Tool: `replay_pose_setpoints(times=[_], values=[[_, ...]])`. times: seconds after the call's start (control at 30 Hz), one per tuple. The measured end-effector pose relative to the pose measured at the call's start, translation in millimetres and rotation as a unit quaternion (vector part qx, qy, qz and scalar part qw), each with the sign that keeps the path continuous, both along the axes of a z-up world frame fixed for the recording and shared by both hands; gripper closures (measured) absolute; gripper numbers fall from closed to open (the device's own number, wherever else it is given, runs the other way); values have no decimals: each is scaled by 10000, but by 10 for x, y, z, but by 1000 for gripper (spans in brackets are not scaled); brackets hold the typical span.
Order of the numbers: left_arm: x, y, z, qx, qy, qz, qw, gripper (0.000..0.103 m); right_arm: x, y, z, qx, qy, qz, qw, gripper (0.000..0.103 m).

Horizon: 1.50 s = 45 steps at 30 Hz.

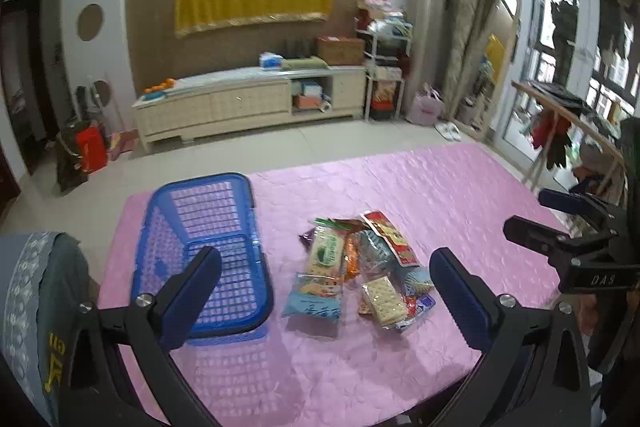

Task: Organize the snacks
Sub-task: 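Grasp the blue-white Dan Huang Su bag with the left tool while the right tool approaches the pile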

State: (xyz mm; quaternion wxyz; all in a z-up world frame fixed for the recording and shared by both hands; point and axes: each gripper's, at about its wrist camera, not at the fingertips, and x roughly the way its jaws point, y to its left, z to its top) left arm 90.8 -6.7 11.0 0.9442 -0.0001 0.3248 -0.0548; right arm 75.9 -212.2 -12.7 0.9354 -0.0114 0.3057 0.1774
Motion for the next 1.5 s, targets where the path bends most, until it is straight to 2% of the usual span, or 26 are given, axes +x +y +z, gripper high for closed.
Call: replay_pose_setpoints(times=[0.17, 0.37, 0.57, 0.77, 0.93, 1.17, 1.5], values=[[266, -119, -163, 165, 311, -306, 9989, 0, 231, -36, -176, -137, 230, 107, 9996, 0], [518, -261, -515, 327, 608, -606, 9958, 0, 415, -99, -421, -277, 315, 119, 9990, 0], [746, -397, -872, 460, 1024, -776, 9906, 17, 607, -135, -716, -351, 561, 150, 9977, 0], [933, -476, -1206, 543, 1401, -713, 9861, 24, 795, -106, -983, -322, 826, 248, 9958, 0], [1137, -403, -1502, 522, 1702, -528, 9826, 25, 918, -27, -1166, -425, 941, 251, 9943, 0], [1277, -372, -1764, 768, 1810, -534, 9790, 25, 1034, -4, -1381, -352, 1152, 205, 9925, 0], [1464, -207, -2053, 827, 2006, -78, 9761, 25, 1126, -50, -1477, -233, 1209, 163, 9923, 0]])
